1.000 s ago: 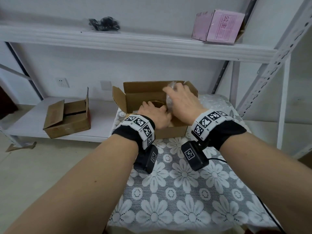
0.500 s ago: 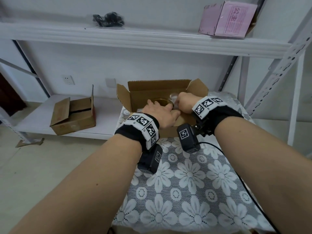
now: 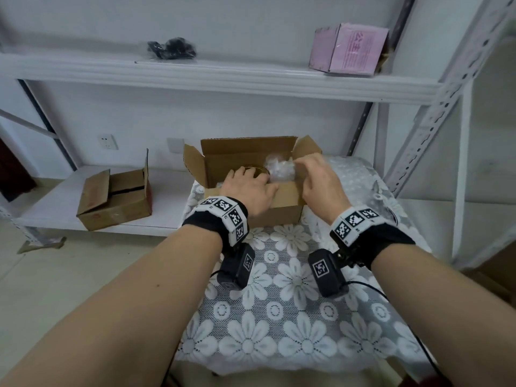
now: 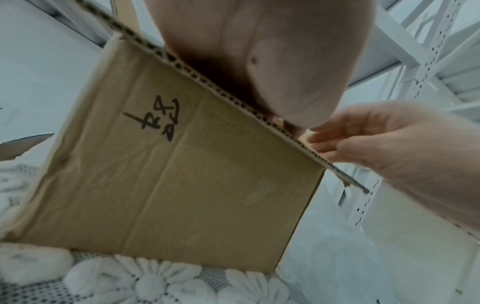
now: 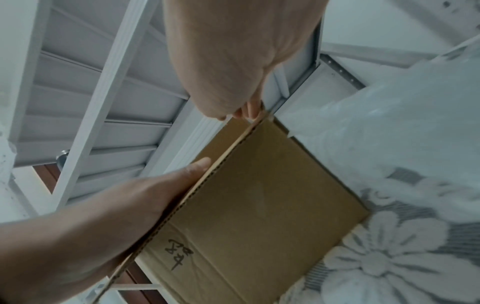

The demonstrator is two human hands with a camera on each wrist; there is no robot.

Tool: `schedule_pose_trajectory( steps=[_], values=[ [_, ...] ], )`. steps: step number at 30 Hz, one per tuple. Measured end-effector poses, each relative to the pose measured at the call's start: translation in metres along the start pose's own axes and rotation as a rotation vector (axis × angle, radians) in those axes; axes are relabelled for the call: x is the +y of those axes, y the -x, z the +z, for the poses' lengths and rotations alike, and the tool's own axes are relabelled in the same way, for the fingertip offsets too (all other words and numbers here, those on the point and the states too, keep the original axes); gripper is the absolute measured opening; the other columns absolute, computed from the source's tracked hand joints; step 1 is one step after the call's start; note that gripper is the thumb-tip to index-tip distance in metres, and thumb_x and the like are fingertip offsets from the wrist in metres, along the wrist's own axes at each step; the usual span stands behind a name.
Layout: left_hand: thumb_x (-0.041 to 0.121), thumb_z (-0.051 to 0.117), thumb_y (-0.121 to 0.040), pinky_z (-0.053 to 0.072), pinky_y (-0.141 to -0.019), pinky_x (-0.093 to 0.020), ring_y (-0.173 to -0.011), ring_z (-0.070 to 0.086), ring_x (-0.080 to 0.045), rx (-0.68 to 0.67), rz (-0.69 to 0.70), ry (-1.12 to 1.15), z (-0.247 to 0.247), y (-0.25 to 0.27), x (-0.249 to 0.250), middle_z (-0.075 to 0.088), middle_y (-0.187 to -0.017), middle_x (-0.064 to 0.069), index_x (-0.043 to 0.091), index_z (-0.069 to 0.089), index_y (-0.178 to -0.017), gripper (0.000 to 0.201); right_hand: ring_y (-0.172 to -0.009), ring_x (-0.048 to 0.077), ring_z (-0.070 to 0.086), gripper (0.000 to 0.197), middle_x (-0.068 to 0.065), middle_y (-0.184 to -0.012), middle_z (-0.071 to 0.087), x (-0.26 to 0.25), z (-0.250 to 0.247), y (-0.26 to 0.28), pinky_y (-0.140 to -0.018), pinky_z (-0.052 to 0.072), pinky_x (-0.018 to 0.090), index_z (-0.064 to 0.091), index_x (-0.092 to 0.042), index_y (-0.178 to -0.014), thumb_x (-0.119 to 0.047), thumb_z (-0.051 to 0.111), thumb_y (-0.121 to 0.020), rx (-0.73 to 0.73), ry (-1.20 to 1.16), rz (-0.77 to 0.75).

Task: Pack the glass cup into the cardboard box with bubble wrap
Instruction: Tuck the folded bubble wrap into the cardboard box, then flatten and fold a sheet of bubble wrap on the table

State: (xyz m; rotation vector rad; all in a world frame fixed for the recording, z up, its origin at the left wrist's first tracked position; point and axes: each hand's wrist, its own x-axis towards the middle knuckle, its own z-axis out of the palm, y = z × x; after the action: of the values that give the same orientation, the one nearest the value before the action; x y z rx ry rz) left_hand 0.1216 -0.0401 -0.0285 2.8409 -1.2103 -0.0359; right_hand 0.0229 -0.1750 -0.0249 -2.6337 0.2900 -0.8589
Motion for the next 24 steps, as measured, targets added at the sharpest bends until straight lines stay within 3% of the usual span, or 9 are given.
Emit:
schedule_pose_trajectory(
  steps=[3, 6, 8, 10, 14, 16, 18, 21, 24],
  values=[
    [0.044, 0.029, -0.098, 0.034, -0.107, -0.042, -0.123, 0.049, -0.028, 0.134, 0.002, 0.140, -0.003, 0.006, 0.004, 0.055, -0.134, -0.011, 0.017, 0.048, -0.133, 0.048, -0.098, 0.023, 0.054, 0.029, 0.009, -0.107, 0.055, 0.009, -0.011, 0.015, -0.085, 0.048, 0.035, 0.059, -0.004, -0.108, 0.008, 0.047, -0.085, 0.086, 0.044, -0.002],
    [0.034, 0.042, -0.097, 0.039, -0.100, -0.038, -0.120, 0.049, -0.027, 0.236, 0.000, 0.356, -0.009, 0.018, 0.023, 0.055, -0.129, -0.011, 0.012, 0.047, -0.133, 0.042, -0.103, 0.021, 0.053, 0.026, 0.006, -0.109, 0.055, 0.023, -0.015, 0.034, -0.086, 0.045, 0.027, 0.059, -0.006, -0.109, 0.003, 0.046, -0.089, 0.032, 0.066, 0.108],
    [0.029, 0.048, -0.095, 0.042, -0.098, -0.037, -0.120, 0.050, -0.024, 0.315, 0.049, 0.451, -0.010, 0.027, 0.042, 0.056, -0.127, -0.008, 0.015, 0.050, -0.130, 0.038, -0.112, 0.020, 0.049, 0.026, 0.006, -0.118, 0.052, 0.035, -0.013, 0.049, -0.090, 0.038, 0.024, 0.059, -0.009, -0.114, -0.003, 0.048, -0.092, -0.091, 0.094, 0.203],
    [0.021, 0.052, -0.092, 0.046, -0.094, -0.032, -0.112, 0.055, -0.019, 0.427, 0.145, 0.520, -0.008, 0.034, 0.059, 0.061, -0.119, -0.004, 0.016, 0.059, -0.120, 0.029, -0.122, 0.022, 0.041, 0.026, 0.008, -0.129, 0.047, 0.047, -0.008, 0.064, -0.098, 0.035, 0.029, 0.060, -0.012, -0.116, -0.009, 0.052, -0.092, -0.240, 0.097, 0.285],
    [0.015, 0.057, -0.088, 0.050, -0.079, -0.030, -0.089, 0.058, -0.013, 0.574, 0.296, 0.495, -0.001, 0.047, 0.087, 0.065, -0.095, 0.003, 0.016, 0.067, -0.096, 0.012, -0.140, 0.028, 0.017, 0.016, 0.009, -0.153, 0.025, 0.058, -0.002, 0.088, -0.113, 0.020, 0.037, 0.069, -0.015, -0.102, -0.012, 0.059, -0.089, -0.348, 0.040, 0.393],
    [0.016, 0.057, -0.088, 0.052, -0.077, -0.030, -0.082, 0.060, -0.010, 0.511, 0.311, 0.521, 0.007, 0.051, 0.097, 0.066, -0.089, 0.006, 0.017, 0.067, -0.094, 0.011, -0.144, 0.028, 0.006, 0.015, 0.004, -0.158, 0.012, 0.060, -0.003, 0.095, -0.114, 0.018, 0.042, 0.072, -0.018, -0.097, -0.019, 0.060, -0.089, -0.359, 0.051, 0.435],
    [0.018, 0.058, -0.088, 0.055, -0.077, -0.032, -0.078, 0.063, -0.010, 0.345, 0.281, 0.555, 0.017, 0.053, 0.102, 0.069, -0.085, 0.007, 0.018, 0.068, -0.093, 0.011, -0.145, 0.027, -0.001, 0.023, 0.000, -0.160, 0.003, 0.063, -0.006, 0.100, -0.114, 0.018, 0.047, 0.069, -0.022, -0.110, -0.027, 0.057, -0.091, -0.395, 0.098, 0.492],
    [0.024, 0.061, -0.088, 0.056, -0.080, -0.034, -0.080, 0.064, -0.012, 0.060, 0.207, 0.503, 0.033, 0.053, 0.102, 0.067, -0.084, 0.006, 0.019, 0.068, -0.089, 0.008, -0.146, 0.028, -0.001, 0.055, -0.002, -0.160, 0.000, 0.069, -0.008, 0.103, -0.116, 0.016, 0.048, 0.037, -0.017, -0.144, -0.027, 0.055, -0.093, -0.433, 0.087, 0.554],
    [0.033, 0.063, -0.088, 0.054, -0.084, -0.030, -0.089, 0.063, -0.013, -0.207, 0.144, 0.450, 0.046, 0.056, 0.098, 0.066, -0.095, 0.003, 0.018, 0.065, -0.093, 0.016, -0.146, 0.023, 0.005, 0.069, -0.001, -0.160, 0.007, 0.070, -0.010, 0.106, -0.117, 0.014, 0.040, 0.020, -0.012, -0.150, -0.024, 0.057, -0.093, -0.363, -0.003, 0.559]
  ],
)
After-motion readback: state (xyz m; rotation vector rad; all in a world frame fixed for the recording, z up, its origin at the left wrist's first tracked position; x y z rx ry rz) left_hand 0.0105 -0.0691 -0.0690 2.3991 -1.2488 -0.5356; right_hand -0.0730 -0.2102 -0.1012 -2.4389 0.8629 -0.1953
